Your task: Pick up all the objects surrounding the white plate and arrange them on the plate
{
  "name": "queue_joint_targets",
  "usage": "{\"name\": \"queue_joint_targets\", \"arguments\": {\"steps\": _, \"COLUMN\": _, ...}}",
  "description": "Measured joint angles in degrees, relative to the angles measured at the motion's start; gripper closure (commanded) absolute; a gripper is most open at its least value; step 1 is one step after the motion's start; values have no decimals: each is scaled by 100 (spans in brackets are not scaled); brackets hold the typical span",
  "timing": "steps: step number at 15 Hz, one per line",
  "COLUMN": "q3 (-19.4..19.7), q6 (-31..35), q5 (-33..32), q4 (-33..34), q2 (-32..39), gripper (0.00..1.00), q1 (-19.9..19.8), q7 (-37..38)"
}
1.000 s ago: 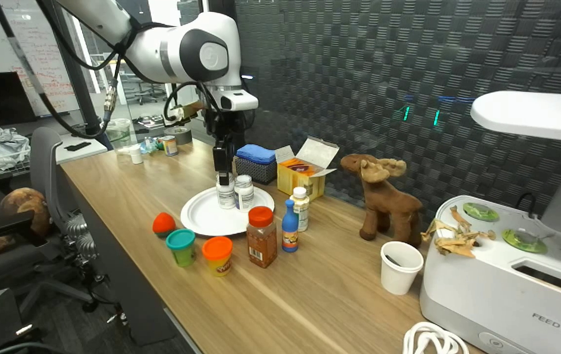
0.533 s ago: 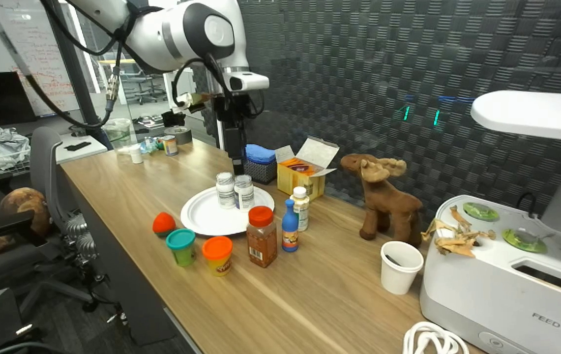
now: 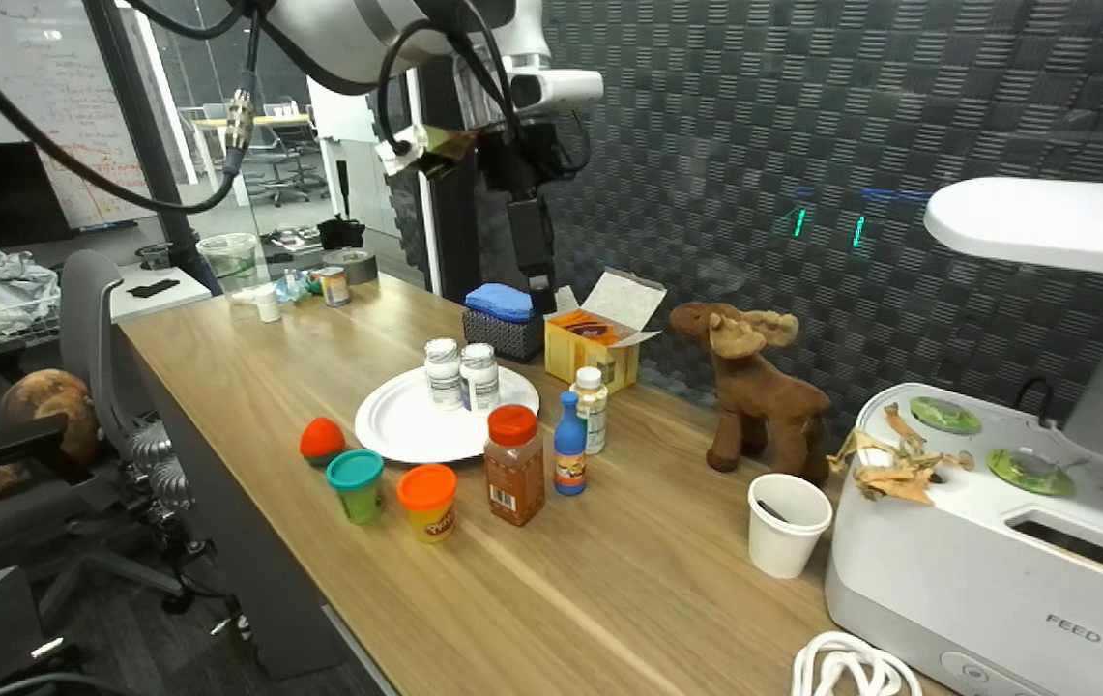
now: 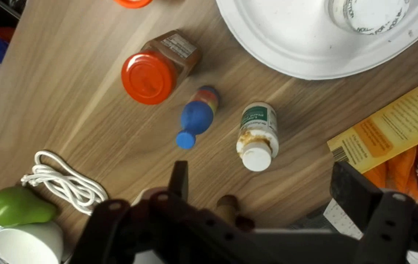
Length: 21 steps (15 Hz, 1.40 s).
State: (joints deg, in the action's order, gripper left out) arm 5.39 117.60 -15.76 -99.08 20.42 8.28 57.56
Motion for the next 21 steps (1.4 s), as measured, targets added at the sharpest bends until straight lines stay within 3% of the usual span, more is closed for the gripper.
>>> {"name": "queue_joint_targets", "arguments": {"steps": 7, "q3": -1, "q6": 120, "q5": -34, "q4": -547, "q2": -491, "gripper": 0, "q1": -210, "q7": -690}}
{"name": "queue_joint_targets", "arguments": {"steps": 13, "q3": -94, "q6": 426, "q5": -187, "q4": -1462, "q2": -1227, "gripper": 0, "q1": -324, "q7": -2071}}
{"name": "queue_joint_targets", "arguments": {"steps": 21, "q3": -187, "q6": 433, "q5": -186, "q4": -1711, "q2": -1515, "gripper": 0, "q1": -333, "q7": -2240}}
